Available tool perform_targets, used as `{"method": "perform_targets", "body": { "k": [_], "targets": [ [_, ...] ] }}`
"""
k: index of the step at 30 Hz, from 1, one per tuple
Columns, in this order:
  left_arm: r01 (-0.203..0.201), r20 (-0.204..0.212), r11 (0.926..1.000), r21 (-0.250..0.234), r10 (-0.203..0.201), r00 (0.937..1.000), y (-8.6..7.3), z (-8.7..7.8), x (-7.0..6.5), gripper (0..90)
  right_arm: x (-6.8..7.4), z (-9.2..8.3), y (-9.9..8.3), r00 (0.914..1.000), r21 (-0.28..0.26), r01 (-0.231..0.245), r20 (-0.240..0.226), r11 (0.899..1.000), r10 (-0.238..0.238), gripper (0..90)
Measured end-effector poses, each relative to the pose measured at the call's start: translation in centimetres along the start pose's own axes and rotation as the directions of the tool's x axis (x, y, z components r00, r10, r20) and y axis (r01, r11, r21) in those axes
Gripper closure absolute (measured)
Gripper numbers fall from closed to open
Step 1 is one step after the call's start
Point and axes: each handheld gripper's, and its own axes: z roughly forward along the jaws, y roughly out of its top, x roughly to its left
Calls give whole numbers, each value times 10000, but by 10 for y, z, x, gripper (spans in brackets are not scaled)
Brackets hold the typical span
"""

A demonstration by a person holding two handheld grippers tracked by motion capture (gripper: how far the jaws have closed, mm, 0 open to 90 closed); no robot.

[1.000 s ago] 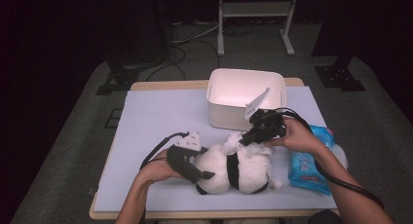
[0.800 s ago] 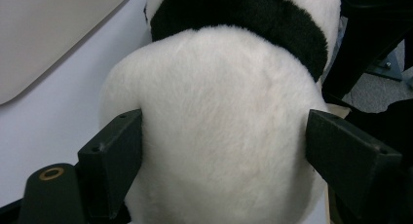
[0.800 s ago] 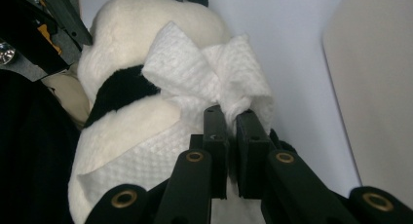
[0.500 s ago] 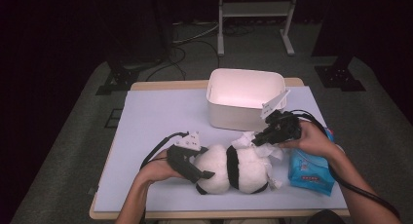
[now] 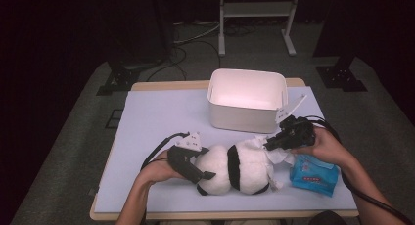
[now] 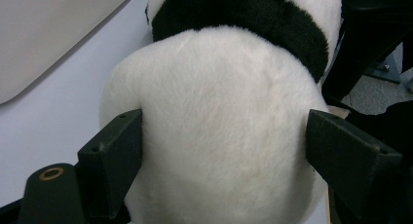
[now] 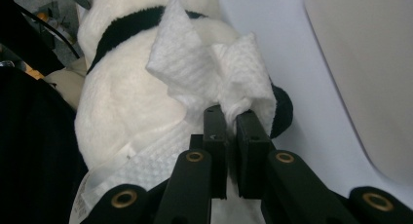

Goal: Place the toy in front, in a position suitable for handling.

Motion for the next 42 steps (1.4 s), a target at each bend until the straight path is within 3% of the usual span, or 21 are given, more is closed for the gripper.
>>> {"method": "perform_targets", "body": {
  "k": [8,19,30,36,42],
  "targets": [
    [3,-24,10000,1,-3,10000,0,0,0,156,6,-3,-4,9999,37,114,5,9999,-114,844],
    [55,-59,10000,16,-55,10000,1,0,1,155,15,-4,5,9992,250,403,20,9989,-404,843],
    [84,-137,10000,8,-84,9999,1,1,0,156,22,5,29,9946,461,1026,-201,9937,-1018,844],
    [90,-146,10000,-10,-90,9999,2,1,0,155,27,19,50,9890,728,1438,-448,9869,-1408,843],
    [76,-137,10000,-38,-76,9999,1,1,1,156,30,24,55,9873,836,1544,-515,9845,-1505,843]
  ]
}}
